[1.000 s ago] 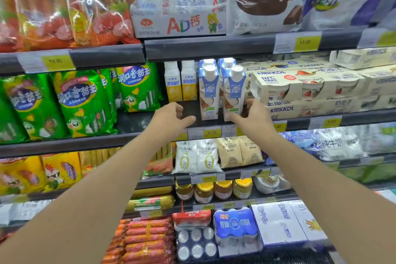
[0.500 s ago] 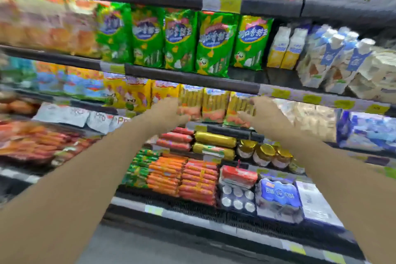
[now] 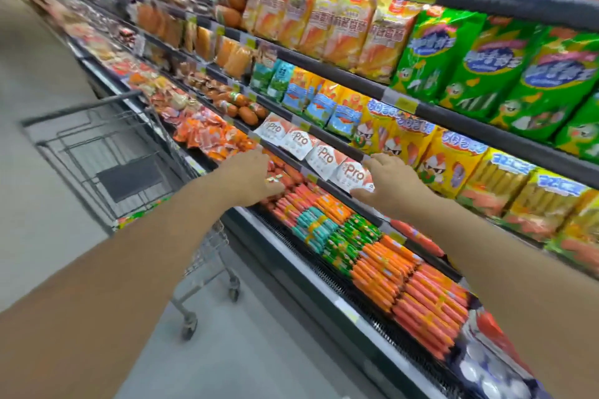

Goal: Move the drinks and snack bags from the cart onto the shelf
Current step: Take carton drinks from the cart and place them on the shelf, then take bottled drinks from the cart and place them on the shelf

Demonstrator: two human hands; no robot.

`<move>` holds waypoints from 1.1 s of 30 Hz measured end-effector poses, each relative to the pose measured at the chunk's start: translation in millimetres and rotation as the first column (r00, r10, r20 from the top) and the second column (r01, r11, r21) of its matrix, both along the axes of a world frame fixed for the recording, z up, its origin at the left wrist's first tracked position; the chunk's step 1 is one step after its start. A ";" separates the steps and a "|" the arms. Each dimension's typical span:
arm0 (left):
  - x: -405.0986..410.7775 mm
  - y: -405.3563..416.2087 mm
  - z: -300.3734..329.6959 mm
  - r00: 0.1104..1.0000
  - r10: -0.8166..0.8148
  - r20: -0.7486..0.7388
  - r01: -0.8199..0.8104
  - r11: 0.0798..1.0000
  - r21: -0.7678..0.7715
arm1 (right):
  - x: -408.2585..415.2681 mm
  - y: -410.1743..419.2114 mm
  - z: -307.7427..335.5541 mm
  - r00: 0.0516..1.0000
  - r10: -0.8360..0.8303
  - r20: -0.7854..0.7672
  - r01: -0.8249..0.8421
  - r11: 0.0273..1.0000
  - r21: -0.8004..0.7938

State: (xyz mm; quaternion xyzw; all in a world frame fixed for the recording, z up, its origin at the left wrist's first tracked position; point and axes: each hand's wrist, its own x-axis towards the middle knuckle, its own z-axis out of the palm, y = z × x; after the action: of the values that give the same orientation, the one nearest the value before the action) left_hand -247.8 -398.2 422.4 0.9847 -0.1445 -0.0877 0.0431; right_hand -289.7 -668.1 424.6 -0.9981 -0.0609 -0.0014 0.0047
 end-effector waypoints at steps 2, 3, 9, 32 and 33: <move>4.9 33.8 -10.1 0.997 0.070 -0.037 -0.070 0.997 -0.012 | 25.6 32.7 -10.2 0.997 0.074 -0.017 -0.074 0.997 -0.005; 7.5 50.0 -15.6 0.993 0.111 -0.046 -0.111 0.994 -0.009 | 39.2 48.7 -16.1 0.993 0.116 -0.021 -0.117 0.993 -0.008; 39.9 135.7 -42.4 0.944 0.323 -0.070 -0.323 0.946 0.016 | 131.0 139.1 -51.3 0.938 0.341 -0.058 -0.342 0.939 -0.021; 174.3 370.5 -224.9 0.759 0.553 -0.343 -0.592 0.806 -0.010 | 331.9 440.1 -237.7 0.680 0.629 -0.377 -0.694 0.718 -0.053; 184.3 376.9 -235.7 0.761 0.540 -0.360 -0.580 0.814 -0.006 | 338.5 449.4 -249.5 0.682 0.614 -0.397 -0.687 0.724 -0.059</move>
State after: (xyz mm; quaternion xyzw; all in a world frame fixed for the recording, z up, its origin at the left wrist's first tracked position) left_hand -63.5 -21.4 186.7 0.9476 0.1615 -0.2318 0.1493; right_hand 48.7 -218.7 175.1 -0.8886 -0.4110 0.1843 -0.0865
